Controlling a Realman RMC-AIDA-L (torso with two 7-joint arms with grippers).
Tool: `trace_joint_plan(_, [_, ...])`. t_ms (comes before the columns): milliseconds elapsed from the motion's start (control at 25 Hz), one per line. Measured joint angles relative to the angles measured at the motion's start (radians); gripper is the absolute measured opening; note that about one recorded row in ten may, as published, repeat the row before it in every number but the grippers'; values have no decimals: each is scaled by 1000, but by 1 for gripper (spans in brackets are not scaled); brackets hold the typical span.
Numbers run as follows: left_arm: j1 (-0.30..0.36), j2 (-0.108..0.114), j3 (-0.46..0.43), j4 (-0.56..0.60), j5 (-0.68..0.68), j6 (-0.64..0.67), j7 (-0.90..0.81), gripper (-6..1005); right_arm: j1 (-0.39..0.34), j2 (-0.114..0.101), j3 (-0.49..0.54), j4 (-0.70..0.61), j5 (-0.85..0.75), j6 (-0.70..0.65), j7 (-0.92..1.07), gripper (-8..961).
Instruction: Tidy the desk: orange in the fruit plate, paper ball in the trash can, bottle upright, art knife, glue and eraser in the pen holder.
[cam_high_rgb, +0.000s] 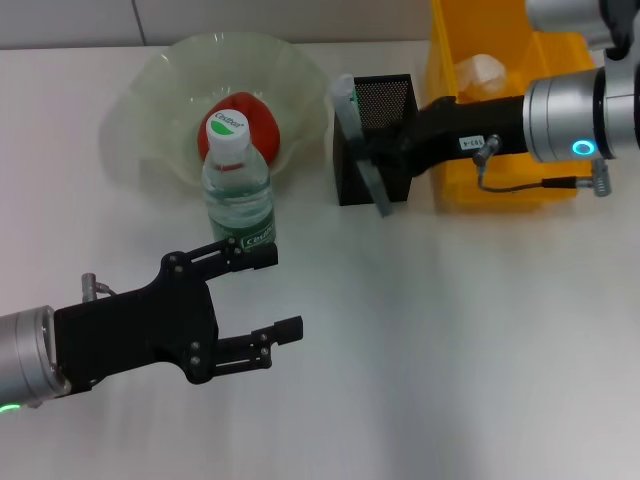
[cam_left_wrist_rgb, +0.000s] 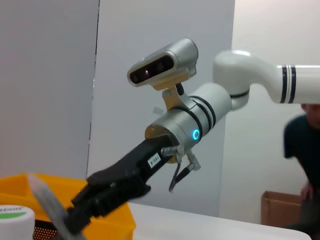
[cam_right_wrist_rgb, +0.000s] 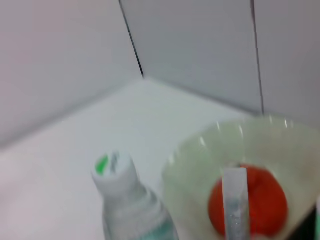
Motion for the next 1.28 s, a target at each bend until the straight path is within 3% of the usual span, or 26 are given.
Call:
trace_joint_plan(120, [0, 0, 0, 0, 0, -1, 3, 784, 1, 0, 24, 65, 104, 6, -94, 137])
trace_joint_plan(160, [0, 0, 1, 0, 0, -1, 7, 784, 5, -1, 58, 146, 228, 3, -217, 137])
trace_joint_plan(200, [0, 0, 1, 0, 0, -1, 7, 784, 5, -1, 58, 146, 228, 3, -217, 136])
trace_joint_plan(360, [-2, 0, 4, 0, -1, -1, 8, 784, 5, -2, 105, 330, 518, -5, -521, 135])
trace_joint_plan(560, [-4, 0, 3, 0, -2, -5, 9, 784, 0, -2, 110, 454, 719, -12, -752, 134])
trace_joint_plan(1280, [-11, -2, 6, -5, 1, -13, 9, 785, 34, 2, 109, 581, 756, 8, -1014, 170])
